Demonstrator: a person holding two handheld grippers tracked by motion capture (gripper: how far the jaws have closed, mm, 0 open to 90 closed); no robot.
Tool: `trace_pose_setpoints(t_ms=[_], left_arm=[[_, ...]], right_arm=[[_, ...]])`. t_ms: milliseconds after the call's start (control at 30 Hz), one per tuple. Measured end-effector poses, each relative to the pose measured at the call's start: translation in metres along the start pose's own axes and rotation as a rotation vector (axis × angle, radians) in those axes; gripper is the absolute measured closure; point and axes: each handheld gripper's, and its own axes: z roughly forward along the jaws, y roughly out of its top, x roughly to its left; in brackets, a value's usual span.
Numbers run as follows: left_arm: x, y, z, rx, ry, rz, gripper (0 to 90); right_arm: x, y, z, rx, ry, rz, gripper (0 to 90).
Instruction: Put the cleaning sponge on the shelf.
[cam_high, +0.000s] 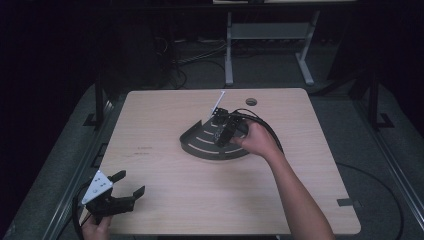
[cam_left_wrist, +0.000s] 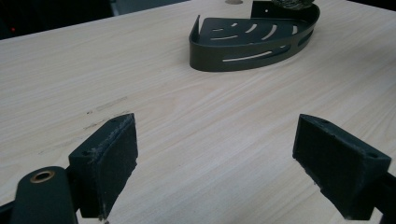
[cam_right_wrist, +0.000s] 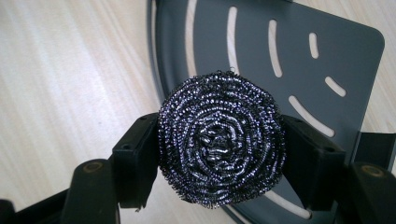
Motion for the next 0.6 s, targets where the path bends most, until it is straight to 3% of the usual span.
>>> trace_pose_setpoints(t_ms=[600], left_arm=[[0.000,0.000,0.000,-0.001,-0.006,-0.002,13.2]], right_arm=[[-0.019,0.005,0.031,0.021,0.000,0.079,32.2]])
